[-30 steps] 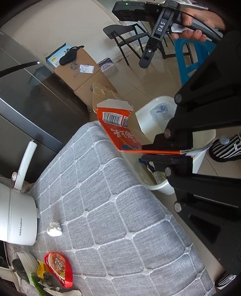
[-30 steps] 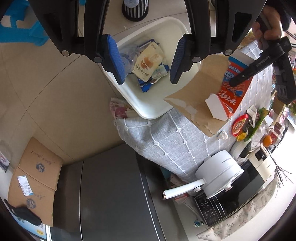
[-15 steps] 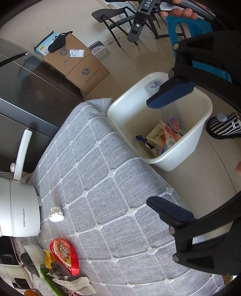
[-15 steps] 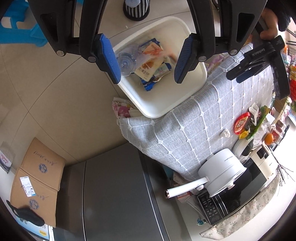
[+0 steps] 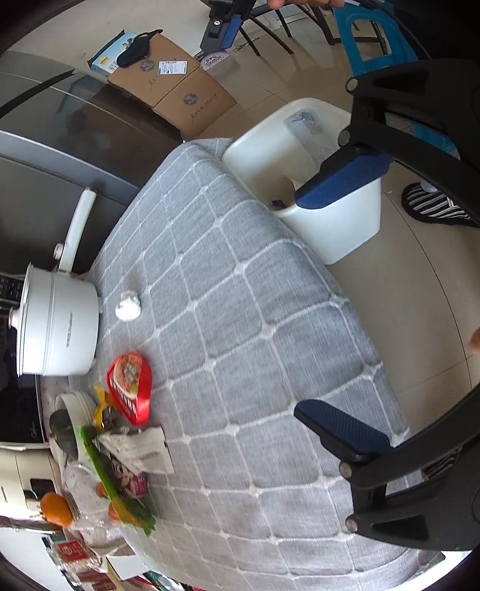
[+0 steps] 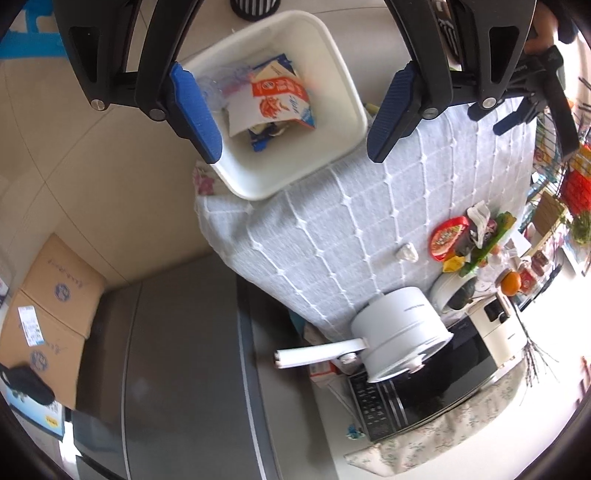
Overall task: Collect trash
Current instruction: 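Move both open grippers back over the table toward the remaining trash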
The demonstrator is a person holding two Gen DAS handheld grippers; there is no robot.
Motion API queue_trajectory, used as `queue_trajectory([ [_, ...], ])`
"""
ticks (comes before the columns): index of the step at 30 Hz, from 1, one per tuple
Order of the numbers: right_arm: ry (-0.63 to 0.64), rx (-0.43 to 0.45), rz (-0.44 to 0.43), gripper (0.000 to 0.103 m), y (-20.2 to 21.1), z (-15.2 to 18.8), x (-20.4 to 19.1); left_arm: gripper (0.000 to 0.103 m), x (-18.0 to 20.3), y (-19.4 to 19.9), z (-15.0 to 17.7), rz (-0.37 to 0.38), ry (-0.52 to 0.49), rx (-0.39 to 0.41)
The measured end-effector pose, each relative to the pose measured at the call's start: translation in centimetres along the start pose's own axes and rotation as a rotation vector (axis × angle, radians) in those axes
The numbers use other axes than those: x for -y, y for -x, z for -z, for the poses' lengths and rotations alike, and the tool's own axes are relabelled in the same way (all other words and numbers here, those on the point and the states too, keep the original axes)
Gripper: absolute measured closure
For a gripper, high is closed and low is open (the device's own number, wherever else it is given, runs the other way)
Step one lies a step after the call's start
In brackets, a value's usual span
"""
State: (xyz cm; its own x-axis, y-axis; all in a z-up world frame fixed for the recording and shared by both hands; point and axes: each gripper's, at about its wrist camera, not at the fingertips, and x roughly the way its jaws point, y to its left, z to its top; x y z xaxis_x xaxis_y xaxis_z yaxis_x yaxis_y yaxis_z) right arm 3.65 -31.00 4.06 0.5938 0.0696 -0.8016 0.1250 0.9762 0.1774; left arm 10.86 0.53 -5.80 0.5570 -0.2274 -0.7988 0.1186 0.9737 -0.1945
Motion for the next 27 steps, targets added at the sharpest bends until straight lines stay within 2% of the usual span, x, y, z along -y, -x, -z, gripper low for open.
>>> queue_trajectory([
  [6,0.054,0.013,-0.031,0.020,-1.4,-1.0,-5.3,0.001,-5.9,1.7,1.0,-0.070,0.062,0.026],
  [11,0.104,0.016,-0.059,0.020,-3.6,-1.4,-10.1,0.001,-9.4,1.8,0.5,-0.123,0.094,0.029],
  [21,0.142,-0.006,-0.106,0.019,-10.5,-2.4,-17.6,0.001,-13.6,1.7,-2.8,-0.203,0.029,0.116],
  [27,0.220,-0.005,-0.102,0.019,-15.9,-3.7,-21.8,0.001,-15.5,-0.2,-4.6,-0.212,0.048,0.142],
])
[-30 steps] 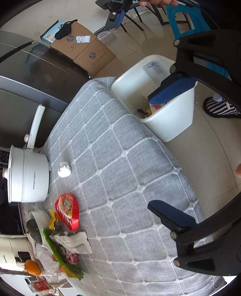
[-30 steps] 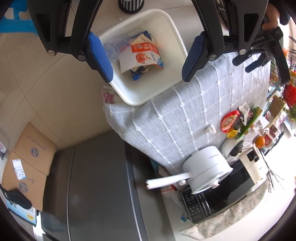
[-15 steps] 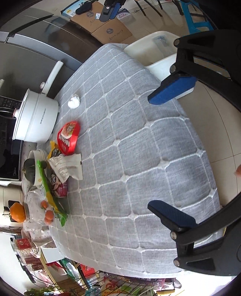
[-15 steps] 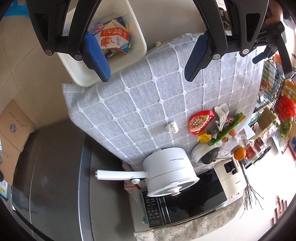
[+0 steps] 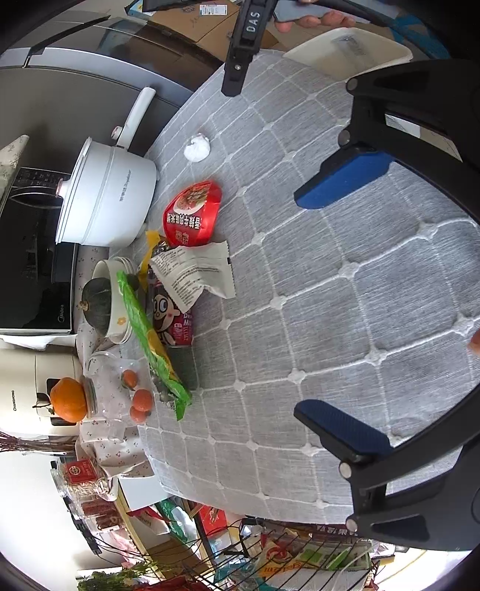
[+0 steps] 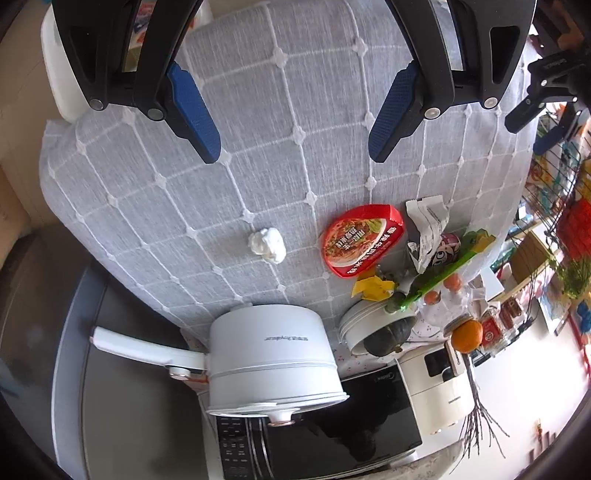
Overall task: Collect trash
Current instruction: 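Move both open grippers back over the table toward the remaining trash, then grasp the white printed wrapper with the left gripper while the right grasps the red bowl lid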
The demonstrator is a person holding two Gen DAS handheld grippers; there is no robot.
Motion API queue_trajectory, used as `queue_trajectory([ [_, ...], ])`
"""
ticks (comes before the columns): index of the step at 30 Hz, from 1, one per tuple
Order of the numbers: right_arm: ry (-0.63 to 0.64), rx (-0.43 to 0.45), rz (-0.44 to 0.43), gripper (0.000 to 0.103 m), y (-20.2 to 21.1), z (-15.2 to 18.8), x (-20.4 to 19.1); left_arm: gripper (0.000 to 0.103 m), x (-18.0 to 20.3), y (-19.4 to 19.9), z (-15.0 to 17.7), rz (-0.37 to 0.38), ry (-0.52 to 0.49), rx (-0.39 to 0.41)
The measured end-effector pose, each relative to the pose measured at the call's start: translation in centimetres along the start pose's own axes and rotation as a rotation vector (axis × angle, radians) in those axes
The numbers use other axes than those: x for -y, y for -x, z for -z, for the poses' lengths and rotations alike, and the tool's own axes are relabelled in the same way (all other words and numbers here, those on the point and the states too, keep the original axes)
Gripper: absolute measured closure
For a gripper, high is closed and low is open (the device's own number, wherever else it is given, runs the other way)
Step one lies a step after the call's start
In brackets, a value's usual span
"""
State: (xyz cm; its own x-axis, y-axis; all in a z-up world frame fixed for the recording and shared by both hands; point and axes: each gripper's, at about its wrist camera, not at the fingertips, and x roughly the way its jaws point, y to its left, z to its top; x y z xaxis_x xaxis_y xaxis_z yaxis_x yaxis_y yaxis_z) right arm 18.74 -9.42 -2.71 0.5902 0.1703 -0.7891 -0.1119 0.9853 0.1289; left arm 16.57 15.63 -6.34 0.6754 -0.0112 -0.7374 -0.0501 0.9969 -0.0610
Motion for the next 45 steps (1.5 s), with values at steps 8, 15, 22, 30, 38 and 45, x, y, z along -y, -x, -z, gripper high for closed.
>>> queue_trajectory([
  [8,-0.023,-0.057,-0.005,0.019,-6.2,-2.3,-0.9,0.001,-0.3,-3.8,-2.9,0.024,0.020,0.003],
  [15,-0.001,-0.077,0.030,0.019,-7.6,-1.8,0.4,0.001,0.9,-8.1,-5.5,0.122,0.101,-0.056],
  [22,-0.058,-0.052,0.010,0.019,-6.6,-2.1,2.4,0.008,3.2,-10.6,-7.4,0.157,0.096,-0.035],
  [30,-0.031,-0.048,0.002,0.019,-6.2,-2.0,2.1,0.059,2.4,-11.8,-7.5,0.147,0.137,-0.068],
  [38,0.159,-0.049,0.028,0.019,-7.5,-1.2,-3.7,0.068,0.1,-7.0,-5.7,0.157,0.164,-0.067],
  [45,0.398,-0.042,0.178,0.020,-11.0,-0.5,-9.8,0.069,-2.2,-3.8,-4.1,0.154,0.143,-0.059],
])
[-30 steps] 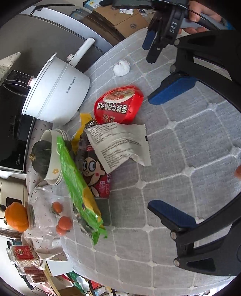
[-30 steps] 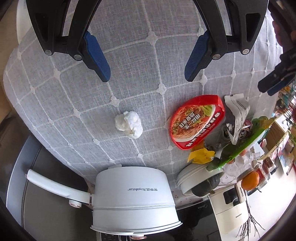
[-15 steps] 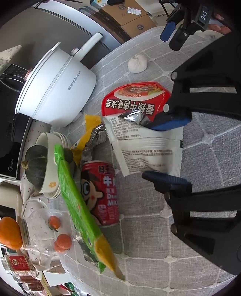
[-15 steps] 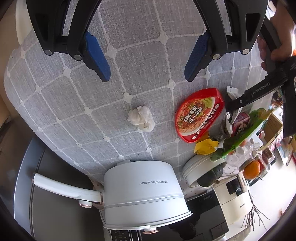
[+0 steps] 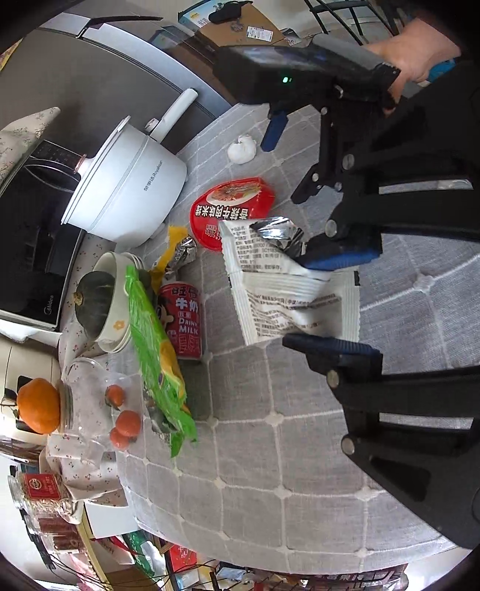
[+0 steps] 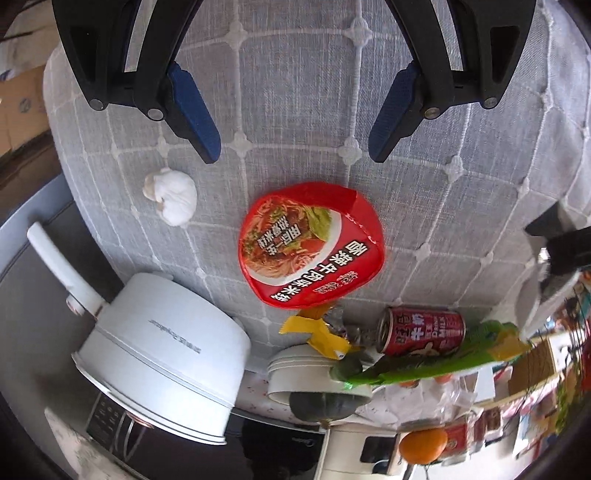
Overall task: Collect trash
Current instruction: 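Grasp the white printed wrapper with the left gripper while the right grasps the red bowl lid, then carry the wrapper and red lid to the white bin and release both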
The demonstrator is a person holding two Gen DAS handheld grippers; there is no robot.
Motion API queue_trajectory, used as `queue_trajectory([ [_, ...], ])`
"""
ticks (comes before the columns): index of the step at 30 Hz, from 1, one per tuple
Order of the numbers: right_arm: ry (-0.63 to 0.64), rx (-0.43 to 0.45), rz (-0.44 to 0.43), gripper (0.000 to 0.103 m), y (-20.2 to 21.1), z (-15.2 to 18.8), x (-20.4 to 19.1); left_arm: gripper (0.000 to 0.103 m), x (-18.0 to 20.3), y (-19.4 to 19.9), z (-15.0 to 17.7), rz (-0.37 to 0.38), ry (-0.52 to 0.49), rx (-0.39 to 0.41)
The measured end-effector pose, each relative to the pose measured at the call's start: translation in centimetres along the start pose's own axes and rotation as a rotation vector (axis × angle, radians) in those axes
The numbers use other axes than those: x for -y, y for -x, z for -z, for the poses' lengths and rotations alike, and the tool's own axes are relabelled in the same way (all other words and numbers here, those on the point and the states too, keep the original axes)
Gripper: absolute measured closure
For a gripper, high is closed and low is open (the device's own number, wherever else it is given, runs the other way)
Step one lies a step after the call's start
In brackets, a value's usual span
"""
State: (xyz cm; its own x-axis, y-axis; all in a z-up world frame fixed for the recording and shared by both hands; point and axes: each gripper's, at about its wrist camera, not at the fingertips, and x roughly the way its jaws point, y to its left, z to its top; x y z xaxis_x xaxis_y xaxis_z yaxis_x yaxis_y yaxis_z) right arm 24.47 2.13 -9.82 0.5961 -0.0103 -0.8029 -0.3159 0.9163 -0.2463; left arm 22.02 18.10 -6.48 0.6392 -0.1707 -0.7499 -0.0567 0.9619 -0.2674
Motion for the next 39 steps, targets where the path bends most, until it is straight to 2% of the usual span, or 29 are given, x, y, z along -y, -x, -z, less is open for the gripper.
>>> queue_trajectory([
  [5,0.087,0.040,0.109,0.021,-1.4,-1.5,-2.0,0.069,-1.6,0.3,0.9,-0.006,0.023,-0.020],
  [7,0.123,0.052,0.144,0.027,-1.6,-2.0,-2.5,0.069,-2.1,0.3,1.1,-0.008,0.029,-0.024],
  [9,0.180,0.059,0.161,0.051,-2.0,-2.4,-3.3,0.069,-2.5,0.4,1.2,-0.009,0.041,-0.024],
  [12,0.246,0.056,0.191,0.073,-2.2,-2.8,-4.2,0.069,-3.1,0.5,1.3,-0.014,0.052,-0.023],
  [16,0.257,0.108,0.236,0.088,-0.9,-3.1,-3.9,0.069,-3.5,0.8,1.4,-0.011,0.070,-0.021],
  [20,0.210,0.139,0.228,0.094,1.3,-3.3,-2.2,0.069,-3.3,1.2,1.6,0.003,0.083,-0.015],
  [27,0.101,0.151,0.168,0.094,5.7,-2.8,1.1,0.069,-1.9,2.5,2.0,0.031,0.084,-0.002],
  [33,-0.009,0.150,0.117,0.094,9.1,-1.0,3.7,0.069,-1.0,3.8,3.1,0.063,0.092,-0.003],
  [39,-0.057,0.145,0.092,0.094,11.6,1.1,5.4,0.069,-0.5,5.2,4.6,0.085,0.112,0.003],
])
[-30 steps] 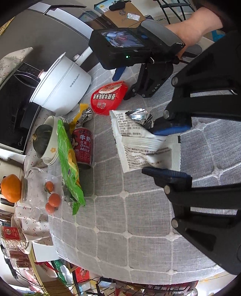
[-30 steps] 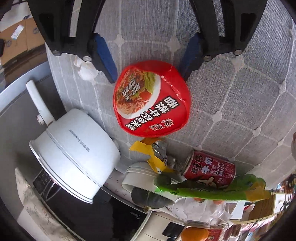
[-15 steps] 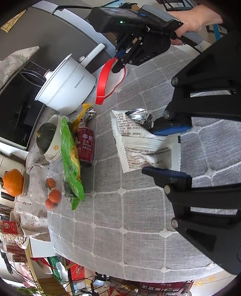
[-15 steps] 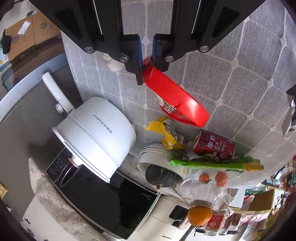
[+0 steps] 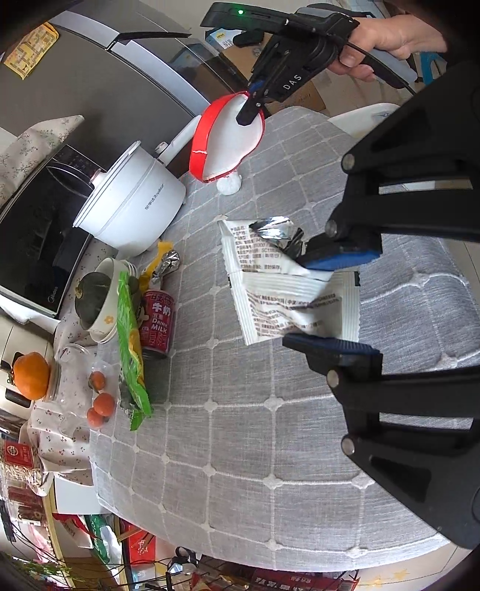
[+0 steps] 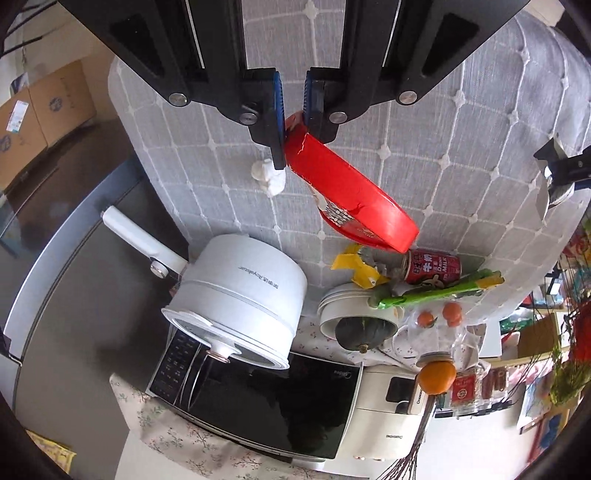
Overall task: Collect trash
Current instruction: 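Carry the wrapper and red lid to the white bin and release both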
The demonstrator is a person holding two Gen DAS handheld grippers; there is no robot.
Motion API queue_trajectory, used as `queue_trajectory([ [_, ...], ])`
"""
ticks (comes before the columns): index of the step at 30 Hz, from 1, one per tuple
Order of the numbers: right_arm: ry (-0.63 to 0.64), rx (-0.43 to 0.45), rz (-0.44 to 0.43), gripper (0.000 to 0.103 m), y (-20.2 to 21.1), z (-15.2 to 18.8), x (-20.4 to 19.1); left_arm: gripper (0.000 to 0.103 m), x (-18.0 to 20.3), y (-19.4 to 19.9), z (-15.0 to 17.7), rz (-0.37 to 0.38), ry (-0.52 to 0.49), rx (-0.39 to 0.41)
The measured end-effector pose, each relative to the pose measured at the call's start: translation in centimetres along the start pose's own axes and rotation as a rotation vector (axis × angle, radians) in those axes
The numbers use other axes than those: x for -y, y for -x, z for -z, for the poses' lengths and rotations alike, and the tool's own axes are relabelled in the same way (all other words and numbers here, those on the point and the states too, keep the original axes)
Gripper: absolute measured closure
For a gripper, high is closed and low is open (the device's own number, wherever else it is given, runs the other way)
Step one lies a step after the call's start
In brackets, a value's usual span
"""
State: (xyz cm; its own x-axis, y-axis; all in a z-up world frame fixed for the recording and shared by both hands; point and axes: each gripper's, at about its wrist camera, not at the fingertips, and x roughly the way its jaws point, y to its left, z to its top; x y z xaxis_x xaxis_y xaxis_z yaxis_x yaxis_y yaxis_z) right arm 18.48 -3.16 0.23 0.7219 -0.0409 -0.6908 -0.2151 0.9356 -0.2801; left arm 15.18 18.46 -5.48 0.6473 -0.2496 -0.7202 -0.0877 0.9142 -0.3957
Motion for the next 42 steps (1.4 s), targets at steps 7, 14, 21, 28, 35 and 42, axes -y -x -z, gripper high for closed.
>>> queue_trajectory([
  [7,-0.058,-0.018,-0.020,0.094,2.7,2.5,2.6,0.069,0.7,0.6,1.9,0.019,0.010,-0.007],
  [14,-0.128,-0.032,-0.030,0.094,5.5,5.2,6.0,0.069,2.0,0.7,3.2,0.080,0.029,-0.011],
  [21,-0.192,-0.047,-0.006,0.094,8.2,8.7,11.4,0.069,4.3,0.5,3.7,0.136,0.011,-0.010],
  [28,-0.299,-0.132,0.024,0.094,8.9,13.7,17.7,0.069,7.8,-1.0,4.7,0.169,-0.047,-0.049],
  [35,-0.382,-0.278,0.031,0.094,7.9,19.1,22.1,0.069,11.9,-2.0,5.5,0.210,-0.117,-0.082],
  [42,-0.479,-0.440,-0.045,0.094,5.6,23.6,24.2,0.069,15.3,-3.0,6.4,0.238,-0.175,-0.111],
])
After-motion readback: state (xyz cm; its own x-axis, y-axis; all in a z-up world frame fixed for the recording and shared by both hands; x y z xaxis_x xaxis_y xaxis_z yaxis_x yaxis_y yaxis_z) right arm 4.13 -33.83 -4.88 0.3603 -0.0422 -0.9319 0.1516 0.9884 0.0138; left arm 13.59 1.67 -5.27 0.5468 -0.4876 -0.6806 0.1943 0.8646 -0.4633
